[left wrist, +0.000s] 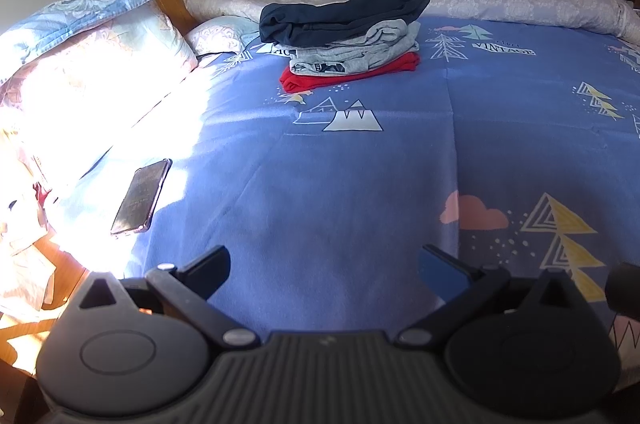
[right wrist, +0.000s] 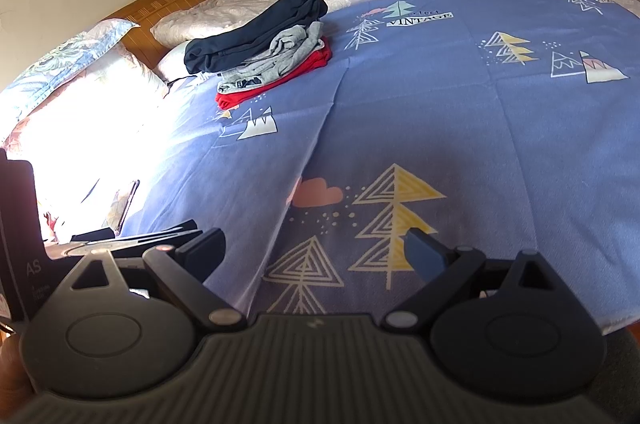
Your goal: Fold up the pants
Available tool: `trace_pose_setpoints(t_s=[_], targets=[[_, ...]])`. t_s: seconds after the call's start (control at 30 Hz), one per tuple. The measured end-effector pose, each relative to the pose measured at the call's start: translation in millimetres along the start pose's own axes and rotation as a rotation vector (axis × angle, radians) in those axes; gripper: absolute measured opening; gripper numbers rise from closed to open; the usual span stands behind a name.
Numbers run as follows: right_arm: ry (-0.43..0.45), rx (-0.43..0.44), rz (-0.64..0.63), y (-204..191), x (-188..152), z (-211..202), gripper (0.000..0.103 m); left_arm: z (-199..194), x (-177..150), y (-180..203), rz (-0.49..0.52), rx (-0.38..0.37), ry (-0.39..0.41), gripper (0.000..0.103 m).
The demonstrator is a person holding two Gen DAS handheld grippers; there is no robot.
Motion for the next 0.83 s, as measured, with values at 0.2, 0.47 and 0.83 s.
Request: trace_pose_setpoints(t_s=[0.2, 0.47, 0.83], targets=[[-0.003, 0.001, -0.001, 0.2, -2.2, 1.3, 0.097, 0.7, 0.4, -1.1, -0.001, -0.002, -0.004, 0.103], [-0.004, 0.001, -0.001, 0.0, -2.4, 1.3, 0.097, 0.4, 1.6, -1.9, -0.003, -0.006, -0.009, 0.103], [-0.008, 0.005, -0.010, 0.1, -2.8, 0.9, 0.097, -1.1, 2.5, 1.3, 0.005, -0.040, -0.010, 0.103]])
Point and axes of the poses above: each gripper's, at about its wrist camera, not at the fingertips, and z roughly the way its jaws point, y to its right, x to its top, the point moved 3 cm from there along z, roughly the way its jaws point, and after that the axes turned 7 degrees about -y, right-handed, at the moved point
